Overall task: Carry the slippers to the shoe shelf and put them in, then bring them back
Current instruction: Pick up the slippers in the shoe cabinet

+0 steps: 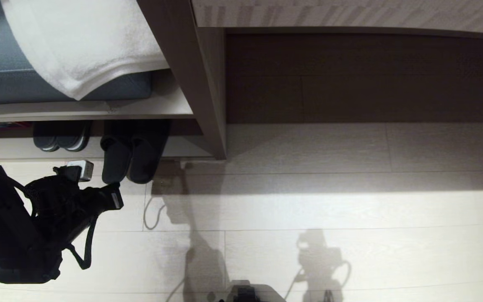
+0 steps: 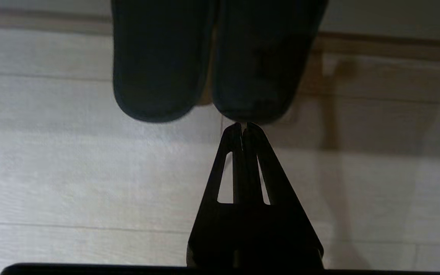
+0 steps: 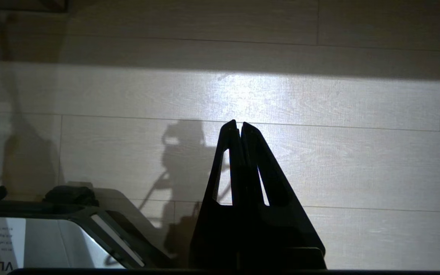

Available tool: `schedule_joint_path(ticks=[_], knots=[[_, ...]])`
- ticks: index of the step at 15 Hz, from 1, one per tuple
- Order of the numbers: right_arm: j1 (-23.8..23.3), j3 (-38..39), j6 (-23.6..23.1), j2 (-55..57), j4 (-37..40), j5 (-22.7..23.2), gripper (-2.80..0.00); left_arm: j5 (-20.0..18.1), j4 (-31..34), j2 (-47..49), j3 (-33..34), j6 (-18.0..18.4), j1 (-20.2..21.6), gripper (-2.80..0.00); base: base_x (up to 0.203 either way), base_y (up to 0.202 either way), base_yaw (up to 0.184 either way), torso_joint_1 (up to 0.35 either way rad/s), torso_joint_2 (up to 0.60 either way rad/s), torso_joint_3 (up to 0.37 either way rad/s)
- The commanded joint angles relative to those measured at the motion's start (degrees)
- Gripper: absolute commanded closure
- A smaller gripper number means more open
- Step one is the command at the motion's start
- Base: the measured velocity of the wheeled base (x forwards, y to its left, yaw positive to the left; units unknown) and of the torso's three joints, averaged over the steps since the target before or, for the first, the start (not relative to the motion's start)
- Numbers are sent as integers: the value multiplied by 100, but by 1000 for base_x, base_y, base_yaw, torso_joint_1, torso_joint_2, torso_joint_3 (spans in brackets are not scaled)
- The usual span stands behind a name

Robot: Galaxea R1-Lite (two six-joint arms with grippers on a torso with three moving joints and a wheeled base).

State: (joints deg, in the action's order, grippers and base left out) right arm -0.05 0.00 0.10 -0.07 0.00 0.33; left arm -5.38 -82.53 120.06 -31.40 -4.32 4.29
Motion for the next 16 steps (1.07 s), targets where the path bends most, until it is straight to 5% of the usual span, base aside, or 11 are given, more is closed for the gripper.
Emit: schedule_joint_path(ticks=[1, 6, 7, 16], knots=[[3, 0, -1, -1, 0, 2, 0, 72, -183, 119, -124, 51, 66, 0, 0, 0, 0, 0, 0, 0], [-4, 0, -1, -1, 0, 2, 0, 80, -160, 175, -166, 272, 135, 0, 0, 0, 0, 0, 0, 0], [-4, 0, -1, -1, 0, 2, 0, 75, -152, 208, -153, 269, 134, -280, 0, 0, 0, 0, 0, 0], [-4, 0, -1, -1, 0, 2, 0, 43, -193, 792, -423, 261, 72, -280, 0, 0, 0, 0, 0, 0]])
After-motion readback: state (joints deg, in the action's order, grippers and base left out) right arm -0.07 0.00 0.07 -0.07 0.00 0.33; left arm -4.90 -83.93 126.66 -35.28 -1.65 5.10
